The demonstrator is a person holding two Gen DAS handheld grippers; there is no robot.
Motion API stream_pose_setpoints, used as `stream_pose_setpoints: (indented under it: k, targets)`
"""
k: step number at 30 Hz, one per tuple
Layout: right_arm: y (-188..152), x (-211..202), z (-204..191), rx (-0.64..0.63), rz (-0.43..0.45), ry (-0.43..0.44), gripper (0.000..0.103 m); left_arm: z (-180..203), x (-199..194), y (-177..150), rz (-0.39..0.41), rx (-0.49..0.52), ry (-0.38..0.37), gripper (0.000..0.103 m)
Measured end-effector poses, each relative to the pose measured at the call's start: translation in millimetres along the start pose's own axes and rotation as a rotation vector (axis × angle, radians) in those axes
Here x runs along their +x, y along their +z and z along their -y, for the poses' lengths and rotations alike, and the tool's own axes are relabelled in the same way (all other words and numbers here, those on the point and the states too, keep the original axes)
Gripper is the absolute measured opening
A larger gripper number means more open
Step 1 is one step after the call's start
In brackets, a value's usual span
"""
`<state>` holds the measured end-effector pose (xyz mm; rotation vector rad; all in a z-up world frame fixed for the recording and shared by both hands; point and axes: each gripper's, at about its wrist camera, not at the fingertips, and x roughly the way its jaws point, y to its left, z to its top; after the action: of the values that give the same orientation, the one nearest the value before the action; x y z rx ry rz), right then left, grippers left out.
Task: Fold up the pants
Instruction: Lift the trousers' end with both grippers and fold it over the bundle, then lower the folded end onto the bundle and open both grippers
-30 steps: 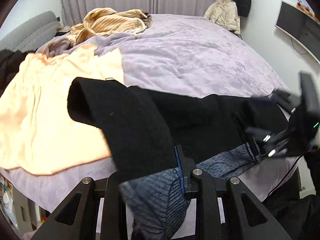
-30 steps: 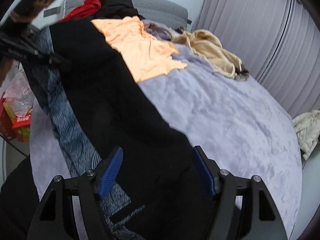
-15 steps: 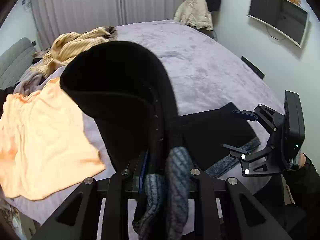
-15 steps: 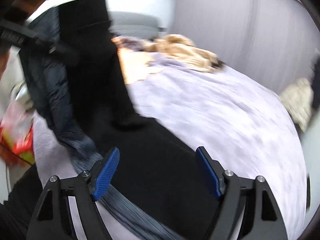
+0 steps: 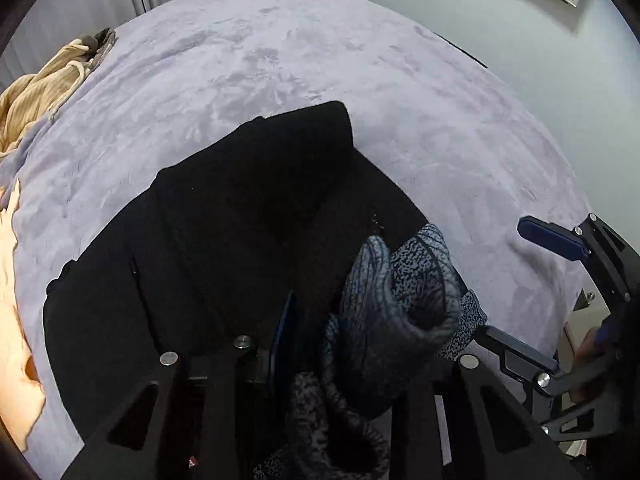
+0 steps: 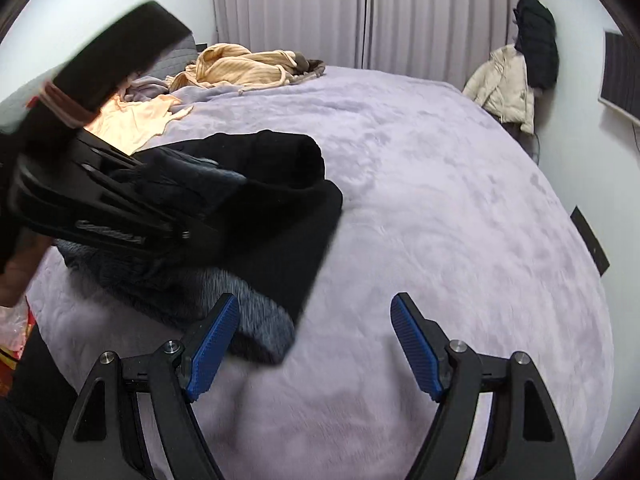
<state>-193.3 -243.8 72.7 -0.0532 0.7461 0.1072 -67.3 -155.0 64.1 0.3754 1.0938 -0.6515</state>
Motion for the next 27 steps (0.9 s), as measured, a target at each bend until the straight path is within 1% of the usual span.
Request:
stream_pose_setpoints:
  k: [1,2,3,4,5,6,7,8,9,10,11,12,13,14,15,17,18,20,21,22,23,24,25,26,27]
  targets:
    - [-3,-1,2,0.006,-0.002,0.005,0.081,1,-5,-1,0.013,0.003,-0.004,0.043]
    - [-5,-4,4,0.016,-0.002,0.011,0.081,4,-10,-3,0.015,0.0,-0.027,0.054]
    - [-6,-5,8,0.037,-0.002,0.028,0.081,2,-17,-3,0.014,-0.014,-0.059,0.061]
    - [-7,-11,12,0.058,-0.004,0.048,0.081,-1,-27,-5,0.015,-0.054,-0.109,0.075]
    - [-4,-12,17,0.083,-0.007,0.07,0.081,-6,-36,-7,0.033,-0.088,-0.154,0.084]
    - [-2,-13,23,0.121,-0.003,0.093,0.081,-11,-50,-11,0.065,-0.122,-0.209,0.088]
    - [-4,-11,33,0.153,0.006,0.111,0.083,-15,-65,-15,0.098,-0.143,-0.245,0.098]
    - [-5,-9,41,0.186,0.016,0.135,0.084,-19,-77,-19,0.131,-0.156,-0.252,0.103]
    - [-1,-10,46,0.235,0.03,0.177,0.084,-23,-86,-23,0.161,-0.165,-0.241,0.103]
    - [1,-9,50,0.271,0.041,0.222,0.084,-30,-96,-29,0.191,-0.172,-0.214,0.103]
    - [0,-10,49,0.297,0.051,0.258,0.084,-37,-101,-34,0.205,-0.184,-0.175,0.103]
    - [4,-9,48,0.328,0.062,0.312,0.084,-46,-102,-40,0.214,-0.208,-0.136,0.103]
    - [6,-4,44,0.342,0.058,0.352,0.084,-58,-98,-46,0.21,-0.24,-0.091,0.103]
    - [11,0,39,0.345,0.046,0.373,0.084,-69,-91,-50,0.198,-0.277,-0.037,0.103]
    - [15,7,31,0.339,0.03,0.387,0.084,-82,-82,-56,0.179,-0.322,0.022,0.103]
    - [21,21,10,0.301,0.002,0.388,0.084,-104,-65,-71,0.144,-0.396,0.092,0.103]
    - [23,26,1,0.277,-0.008,0.392,0.084,-110,-60,-76,0.14,-0.418,0.1,0.103]
    - [28,36,-14,0.252,-0.023,0.403,0.085,-121,-54,-87,0.152,-0.458,0.067,0.103]
    - [31,39,-20,0.245,-0.021,0.405,0.084,-122,-52,-90,0.158,-0.464,0.065,0.103]
    - [36,40,-27,0.227,-0.005,0.414,0.074,-121,-50,-90,0.159,-0.456,0.073,0.103]
    - [40,40,-32,0.208,0.006,0.42,0.041,-118,-47,-88,0.155,-0.441,0.092,0.103]
    - [45,44,-36,0.191,-0.002,0.395,0.031,-117,-47,-85,0.148,-0.435,0.112,0.103]
    - [48,46,-37,0.187,-0.018,0.377,0.028,-118,-46,-83,0.146,-0.441,0.117,0.103]
    - [51,49,-37,0.189,-0.034,0.369,0.025,-119,-47,-80,0.144,-0.452,0.103,0.103]
    - [54,48,-35,0.194,-0.046,0.378,0.023,-121,-48,-79,0.137,-0.463,0.093,0.103]
